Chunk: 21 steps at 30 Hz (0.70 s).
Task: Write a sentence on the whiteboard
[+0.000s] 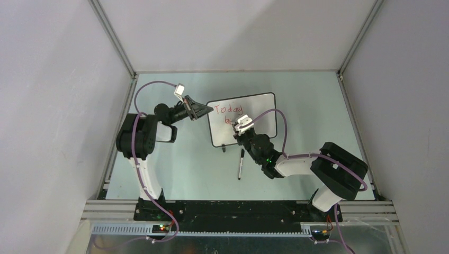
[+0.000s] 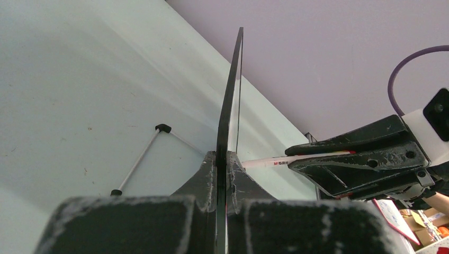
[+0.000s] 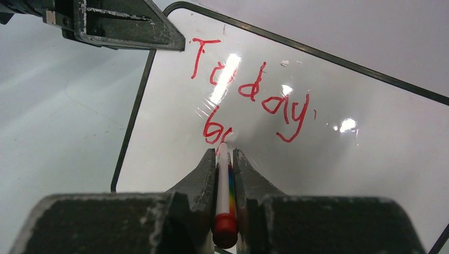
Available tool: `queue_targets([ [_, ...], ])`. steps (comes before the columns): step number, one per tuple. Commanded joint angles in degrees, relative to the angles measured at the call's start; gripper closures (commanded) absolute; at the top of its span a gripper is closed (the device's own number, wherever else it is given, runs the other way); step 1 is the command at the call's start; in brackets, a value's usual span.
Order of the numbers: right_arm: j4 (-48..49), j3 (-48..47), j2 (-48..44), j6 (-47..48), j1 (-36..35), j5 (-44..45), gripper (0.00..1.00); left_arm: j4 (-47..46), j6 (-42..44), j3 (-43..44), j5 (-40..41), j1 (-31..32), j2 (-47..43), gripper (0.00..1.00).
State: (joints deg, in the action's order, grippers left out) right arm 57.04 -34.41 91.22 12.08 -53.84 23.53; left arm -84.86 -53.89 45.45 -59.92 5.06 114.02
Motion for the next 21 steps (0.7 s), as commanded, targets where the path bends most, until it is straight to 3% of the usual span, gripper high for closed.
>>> queue_targets([
  [1, 2.1, -1.8, -0.6, 0.7, 0.9, 1.0, 1.0, -3.1, 1.3, 1.6, -1.6, -0.3, 0.2, 1.0],
  [21, 2.7, -1.8, -1.0, 1.4, 1.2, 3.0, 1.0, -3.1, 1.3, 1.5, -1.5, -0.3, 0.1, 1.0],
])
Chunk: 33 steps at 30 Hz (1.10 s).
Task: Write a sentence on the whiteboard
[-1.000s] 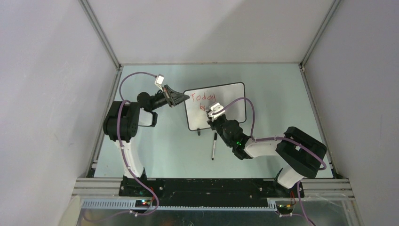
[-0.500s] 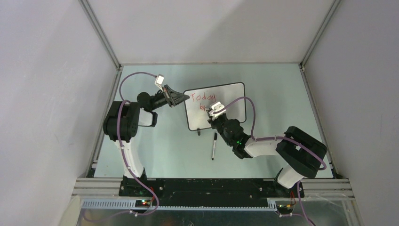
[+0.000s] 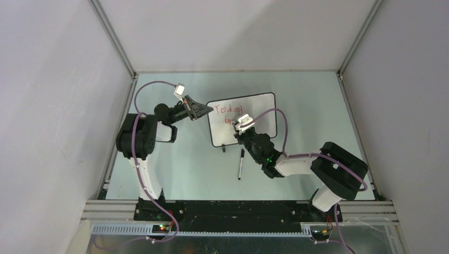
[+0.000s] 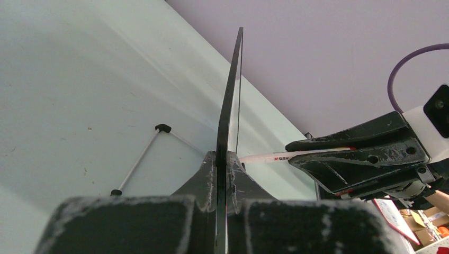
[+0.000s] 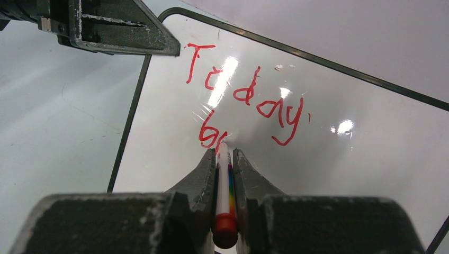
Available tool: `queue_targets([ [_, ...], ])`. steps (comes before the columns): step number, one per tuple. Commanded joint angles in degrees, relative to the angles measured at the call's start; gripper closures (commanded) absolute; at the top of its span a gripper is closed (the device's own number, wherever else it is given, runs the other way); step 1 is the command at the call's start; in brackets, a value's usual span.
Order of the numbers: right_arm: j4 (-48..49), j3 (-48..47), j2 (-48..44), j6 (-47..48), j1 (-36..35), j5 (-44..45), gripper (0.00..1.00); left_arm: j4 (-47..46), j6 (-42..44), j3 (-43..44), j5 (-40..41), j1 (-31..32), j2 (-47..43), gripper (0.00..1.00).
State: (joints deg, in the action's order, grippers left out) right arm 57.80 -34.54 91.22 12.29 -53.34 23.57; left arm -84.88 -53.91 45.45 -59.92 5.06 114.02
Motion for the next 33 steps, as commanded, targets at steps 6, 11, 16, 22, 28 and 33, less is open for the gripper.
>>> queue_targets([
  [6, 1.9, -1.5, -1.3, 1.3, 0.8, 3.6, 1.0, -3.1, 1.4, 1.6, -1.5, -0.3, 0.2, 1.0],
  [11, 3.3, -0.6, -1.8, 1.4, 0.7, 3.0, 1.0, -3.1, 1.4, 1.5, -1.5, -0.3, 0.2, 1.0],
  [16, 7.0, 1.7, -3.0, 1.9, 0.2, 1.7, 1.0, -3.1, 1.4, 1.5, -1.5, -0.3, 0.2, 1.0],
  [22, 9.5, 4.6, -6.6, 2.3, -0.3, 1.0, 1.0, -3.1, 1.4, 1.6, -1.5, -0.3, 0.2, 1.0],
  [28, 10.4, 5.1, -6.4, 2.3, 0.2, 1.9, 1.0, -3.1, 1.4, 1.6, -1.5, -0.2, 0.2, 1.0],
  [33, 12.6, 5.5, -5.4, 1.9, 0.3, 2.8, 1.0, -3.1, 1.4, 1.6, -1.5, -0.3, 0.2, 1.0],
])
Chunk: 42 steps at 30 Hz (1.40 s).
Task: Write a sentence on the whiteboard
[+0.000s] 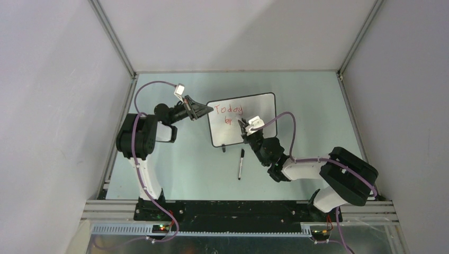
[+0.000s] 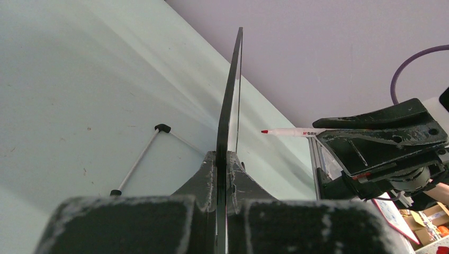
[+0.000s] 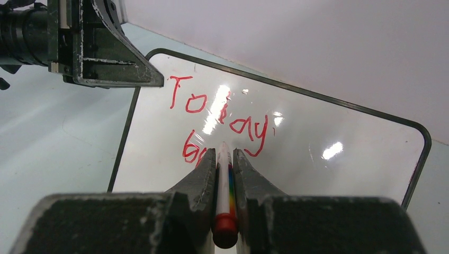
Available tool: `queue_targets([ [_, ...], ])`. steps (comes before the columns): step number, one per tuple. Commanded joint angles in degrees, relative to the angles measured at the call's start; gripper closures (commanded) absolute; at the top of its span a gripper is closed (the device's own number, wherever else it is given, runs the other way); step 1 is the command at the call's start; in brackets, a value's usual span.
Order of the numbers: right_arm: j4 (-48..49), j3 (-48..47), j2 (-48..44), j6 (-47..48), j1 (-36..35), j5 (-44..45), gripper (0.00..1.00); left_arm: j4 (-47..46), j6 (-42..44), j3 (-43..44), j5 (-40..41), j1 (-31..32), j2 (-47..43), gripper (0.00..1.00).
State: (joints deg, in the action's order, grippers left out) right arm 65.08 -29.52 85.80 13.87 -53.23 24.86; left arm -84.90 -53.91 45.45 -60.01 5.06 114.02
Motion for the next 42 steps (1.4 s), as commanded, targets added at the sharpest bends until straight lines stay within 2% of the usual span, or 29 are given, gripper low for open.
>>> queue_targets([
  [1, 5.7, 0.7, 0.4, 0.2, 0.3, 1.6, 1.0, -3.1, 1.4, 1.5, -1.4, -0.3, 0.2, 1.0],
  [23, 0.8, -0.2, 0.6, -5.4, 2.4, -3.1, 1.0, -3.1, 1.4, 1.5, -1.4, -0.3, 0.2, 1.0],
  [42, -1.0, -2.9, 2.8, -4.8, 2.9, -3.5, 1.0, -3.1, 1.4, 1.4, -1.4, -0.3, 0.1, 1.0],
])
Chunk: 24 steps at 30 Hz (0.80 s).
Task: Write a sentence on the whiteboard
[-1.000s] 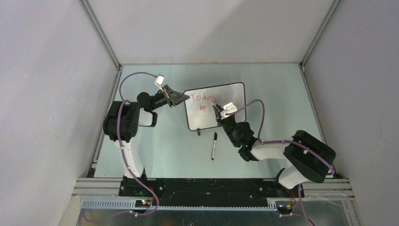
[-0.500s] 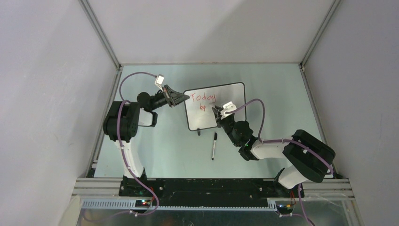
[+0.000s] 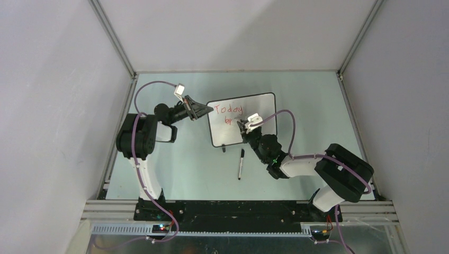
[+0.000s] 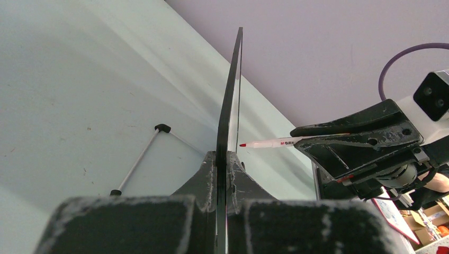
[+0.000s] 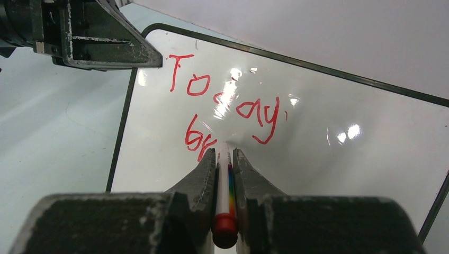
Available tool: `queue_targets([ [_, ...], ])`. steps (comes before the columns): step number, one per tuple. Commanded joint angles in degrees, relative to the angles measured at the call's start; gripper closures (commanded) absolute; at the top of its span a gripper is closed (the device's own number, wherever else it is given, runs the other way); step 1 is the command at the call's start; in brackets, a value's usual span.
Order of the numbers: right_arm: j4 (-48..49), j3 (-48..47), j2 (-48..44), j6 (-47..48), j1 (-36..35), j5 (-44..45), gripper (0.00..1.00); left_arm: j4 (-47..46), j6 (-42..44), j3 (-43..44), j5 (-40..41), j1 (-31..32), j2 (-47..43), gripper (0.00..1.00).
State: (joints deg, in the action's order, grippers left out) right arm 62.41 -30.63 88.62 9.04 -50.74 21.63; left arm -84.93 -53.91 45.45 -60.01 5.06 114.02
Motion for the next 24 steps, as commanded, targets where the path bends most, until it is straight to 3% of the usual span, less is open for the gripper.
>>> queue_targets([
  [1, 1.7, -1.8, 0.0, 0.1, 0.4, -0.4, 1.0, -3.1, 1.4, 1.4, -1.4, -0.3, 0.1, 1.0],
  [24, 1.1, -3.9, 1.5, -0.6, 1.6, -1.9, 1.0, -3.1, 1.5, 1.4, -1.4, -0.3, 0.1, 1.0],
])
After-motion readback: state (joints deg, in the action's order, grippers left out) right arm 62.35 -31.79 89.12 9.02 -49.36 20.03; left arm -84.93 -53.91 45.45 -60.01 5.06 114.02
